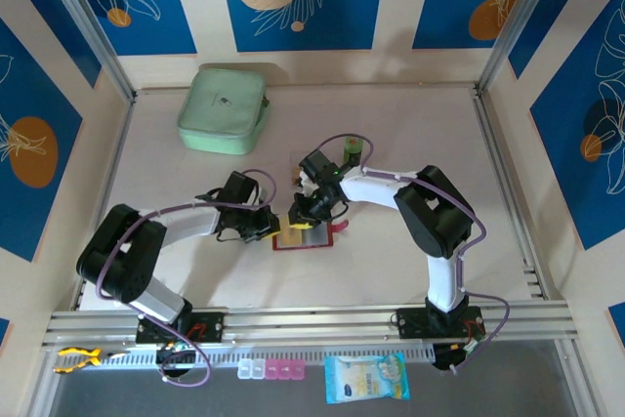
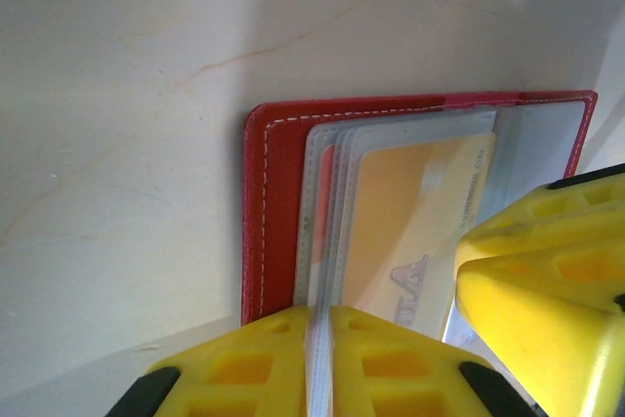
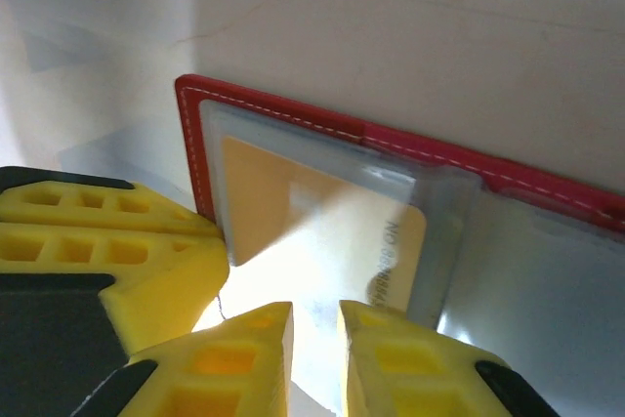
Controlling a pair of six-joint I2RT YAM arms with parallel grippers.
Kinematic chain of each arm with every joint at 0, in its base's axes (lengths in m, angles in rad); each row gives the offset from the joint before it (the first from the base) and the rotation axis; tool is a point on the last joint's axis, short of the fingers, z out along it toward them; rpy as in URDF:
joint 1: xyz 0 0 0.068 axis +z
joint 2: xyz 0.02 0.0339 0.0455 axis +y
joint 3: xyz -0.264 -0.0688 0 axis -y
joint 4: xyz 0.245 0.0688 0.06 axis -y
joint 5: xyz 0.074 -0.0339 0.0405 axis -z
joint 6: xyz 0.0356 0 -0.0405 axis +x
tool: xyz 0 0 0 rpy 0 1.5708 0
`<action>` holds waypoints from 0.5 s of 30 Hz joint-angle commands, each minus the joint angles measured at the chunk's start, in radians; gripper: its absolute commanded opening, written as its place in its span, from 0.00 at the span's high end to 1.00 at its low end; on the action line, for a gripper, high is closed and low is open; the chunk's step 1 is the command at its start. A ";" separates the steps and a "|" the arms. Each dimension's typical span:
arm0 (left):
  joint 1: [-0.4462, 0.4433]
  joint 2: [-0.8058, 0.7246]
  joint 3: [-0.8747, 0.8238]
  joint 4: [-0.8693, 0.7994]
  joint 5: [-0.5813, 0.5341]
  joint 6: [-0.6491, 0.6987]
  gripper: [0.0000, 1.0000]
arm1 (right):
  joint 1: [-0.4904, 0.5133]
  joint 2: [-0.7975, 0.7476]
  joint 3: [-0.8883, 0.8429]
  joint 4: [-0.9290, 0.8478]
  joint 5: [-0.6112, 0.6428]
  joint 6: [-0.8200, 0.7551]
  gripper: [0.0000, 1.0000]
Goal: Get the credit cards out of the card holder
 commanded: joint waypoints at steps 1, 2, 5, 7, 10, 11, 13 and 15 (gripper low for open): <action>0.013 0.014 -0.022 -0.019 0.016 0.010 0.86 | 0.008 -0.025 -0.017 -0.029 0.024 0.002 0.78; 0.013 0.008 -0.022 -0.019 0.017 0.008 0.87 | 0.008 -0.030 -0.018 -0.031 0.029 0.002 0.78; 0.014 -0.020 -0.014 -0.031 0.010 0.009 0.87 | 0.008 -0.050 -0.032 -0.026 0.034 0.004 0.77; 0.013 -0.030 0.004 -0.051 0.003 0.020 0.86 | 0.008 -0.067 -0.046 -0.015 0.035 0.004 0.77; 0.013 -0.030 0.025 -0.063 0.006 0.023 0.86 | 0.006 -0.083 -0.057 -0.012 0.042 0.005 0.77; 0.011 -0.029 0.029 -0.061 0.007 0.024 0.87 | 0.005 -0.085 -0.058 -0.013 0.043 0.005 0.77; 0.011 -0.023 0.043 -0.064 0.013 0.026 0.87 | 0.004 -0.087 -0.061 -0.014 0.044 0.006 0.77; 0.011 -0.017 0.054 -0.069 0.018 0.032 0.87 | 0.002 -0.087 -0.064 -0.011 0.044 0.008 0.78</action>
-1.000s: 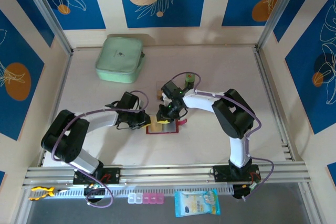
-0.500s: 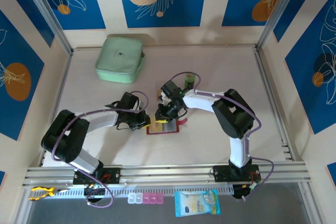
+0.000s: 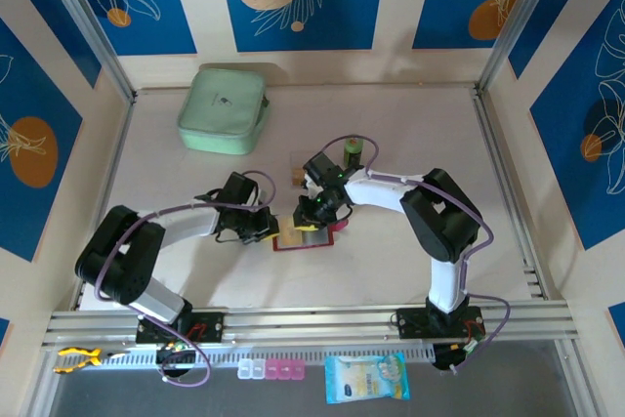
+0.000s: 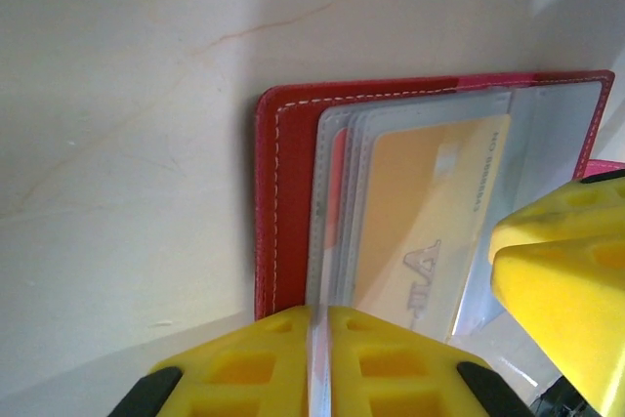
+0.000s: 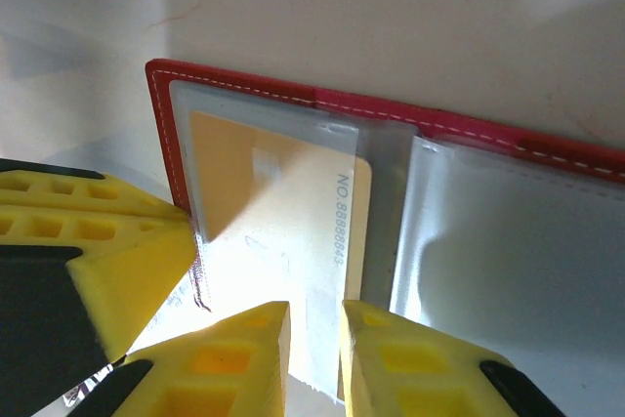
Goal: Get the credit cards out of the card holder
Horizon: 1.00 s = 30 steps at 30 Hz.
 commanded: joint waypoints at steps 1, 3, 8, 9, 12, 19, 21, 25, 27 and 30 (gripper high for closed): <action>0.012 -0.004 0.045 -0.028 0.018 0.026 0.87 | 0.002 -0.035 -0.019 -0.008 0.004 0.008 0.78; 0.011 0.000 0.051 -0.013 0.032 0.026 0.87 | 0.000 -0.034 -0.018 -0.009 0.004 0.010 0.77; 0.011 0.016 0.070 -0.017 0.037 0.034 0.88 | -0.003 -0.032 -0.021 -0.004 -0.001 0.010 0.78; 0.011 0.026 0.072 -0.020 0.040 0.035 0.88 | -0.004 -0.032 -0.021 -0.003 -0.002 0.010 0.77; 0.011 0.044 0.060 -0.018 0.034 0.037 0.90 | -0.005 -0.031 -0.022 -0.002 -0.003 0.007 0.77; 0.011 0.062 0.027 -0.004 0.025 0.032 0.93 | -0.008 -0.032 -0.036 0.015 -0.016 0.009 0.77; 0.012 0.063 0.026 -0.005 0.022 0.032 0.94 | -0.010 -0.030 -0.036 0.020 -0.022 0.008 0.77; 0.011 0.065 0.024 -0.009 0.017 0.034 0.95 | -0.010 -0.023 -0.035 0.031 -0.038 0.009 0.78; 0.011 0.066 0.023 -0.008 0.015 0.037 0.95 | -0.010 -0.020 -0.033 0.034 -0.040 0.011 0.78; 0.011 0.069 0.020 -0.006 0.015 0.035 0.95 | -0.011 -0.014 -0.033 0.038 -0.045 0.011 0.79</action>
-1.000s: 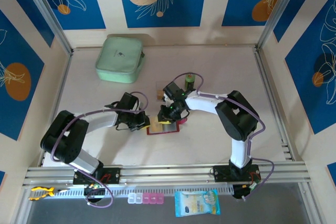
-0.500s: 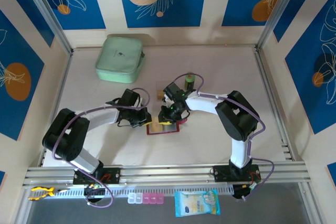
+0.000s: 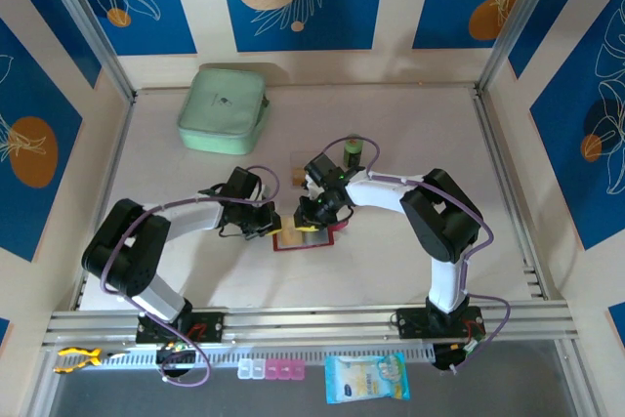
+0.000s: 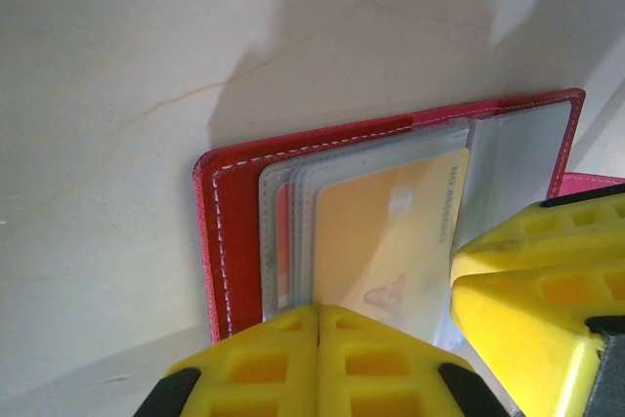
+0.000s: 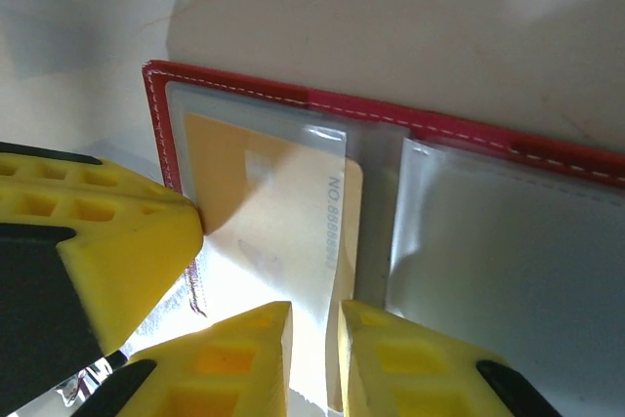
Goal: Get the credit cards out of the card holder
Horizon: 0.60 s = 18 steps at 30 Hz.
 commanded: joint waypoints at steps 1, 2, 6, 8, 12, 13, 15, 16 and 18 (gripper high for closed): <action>0.011 0.017 -0.022 -0.012 0.001 0.016 0.95 | -0.004 -0.010 -0.011 0.004 -0.035 0.011 0.79; 0.011 0.017 -0.022 -0.013 0.000 0.014 0.95 | -0.004 -0.006 -0.011 0.004 -0.036 0.012 0.79; 0.011 0.013 -0.024 -0.013 0.000 0.014 0.95 | -0.004 0.000 -0.011 0.005 -0.036 0.015 0.78; 0.011 0.015 -0.025 -0.012 0.000 0.014 0.95 | -0.005 0.004 -0.009 0.005 -0.035 0.016 0.78; 0.010 0.016 -0.029 -0.005 0.002 0.011 0.95 | -0.004 0.007 -0.014 0.016 -0.049 0.019 0.78; 0.010 0.016 -0.028 -0.003 0.003 0.010 0.95 | -0.002 0.008 -0.014 0.016 -0.048 0.019 0.78; 0.011 0.015 -0.028 -0.004 0.003 0.010 0.95 | -0.003 0.011 -0.015 0.016 -0.048 0.020 0.78; 0.011 0.014 -0.029 -0.005 0.002 0.010 0.95 | -0.004 0.014 -0.014 0.016 -0.048 0.020 0.78; 0.011 0.012 -0.028 -0.006 0.002 0.010 0.95 | -0.004 0.022 -0.011 0.011 -0.044 0.020 0.78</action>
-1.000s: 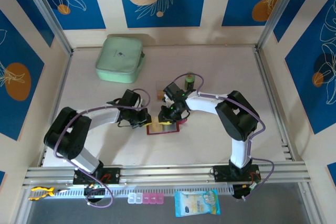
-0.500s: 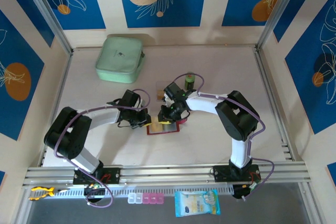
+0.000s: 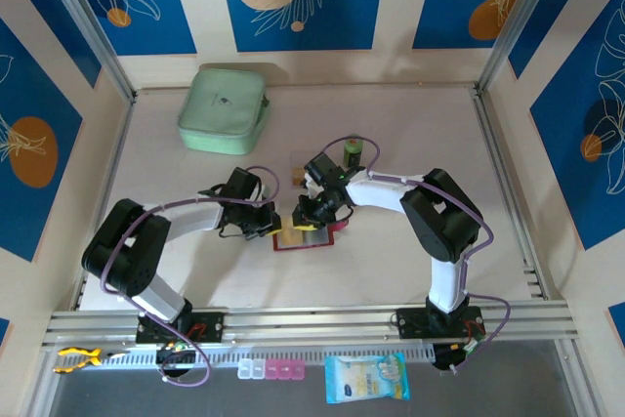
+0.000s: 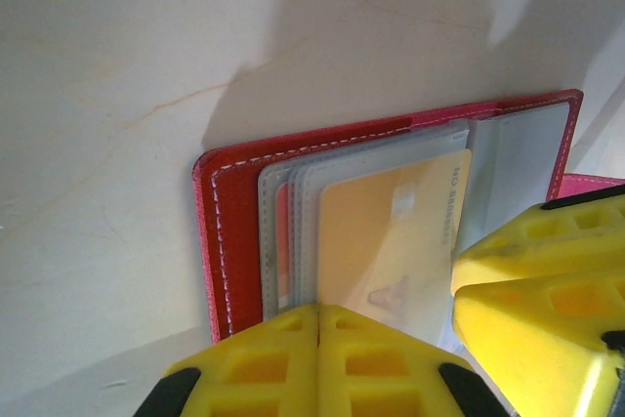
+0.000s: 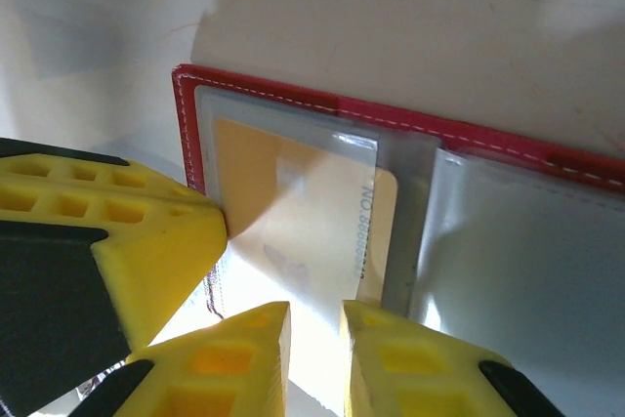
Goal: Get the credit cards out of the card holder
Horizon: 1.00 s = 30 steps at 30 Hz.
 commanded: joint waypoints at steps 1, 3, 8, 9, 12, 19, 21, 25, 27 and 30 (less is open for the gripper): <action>0.011 0.010 -0.021 -0.021 0.003 0.010 0.95 | -0.004 0.024 -0.010 -0.009 -0.025 0.013 0.78; 0.010 0.005 -0.025 -0.025 0.000 0.011 0.95 | -0.004 0.030 -0.007 -0.010 -0.022 0.013 0.78; 0.011 -0.010 -0.026 -0.029 -0.003 0.009 0.95 | -0.001 0.022 -0.005 -0.052 0.039 0.008 0.78; 0.011 -0.018 -0.024 -0.030 -0.006 0.007 0.95 | -0.001 0.020 -0.005 -0.060 0.048 0.005 0.78; 0.011 -0.036 -0.009 -0.048 -0.012 0.009 0.94 | -0.001 0.010 -0.007 -0.075 0.062 -0.001 0.78; 0.011 -0.053 0.017 -0.068 -0.009 0.015 0.93 | -0.001 -0.023 -0.011 -0.066 0.053 -0.004 0.78; 0.010 -0.053 0.013 -0.058 -0.001 0.009 0.92 | -0.001 -0.030 -0.009 -0.066 0.056 -0.004 0.78; 0.004 -0.054 0.004 -0.041 0.019 0.003 0.92 | -0.003 -0.044 -0.008 -0.065 0.059 -0.004 0.78; 0.000 -0.060 0.004 -0.036 0.022 -0.001 0.92 | -0.003 -0.052 -0.009 -0.066 0.060 -0.004 0.78; -0.007 -0.066 0.010 -0.032 0.024 -0.007 0.92 | -0.005 -0.059 -0.013 -0.068 0.062 -0.005 0.78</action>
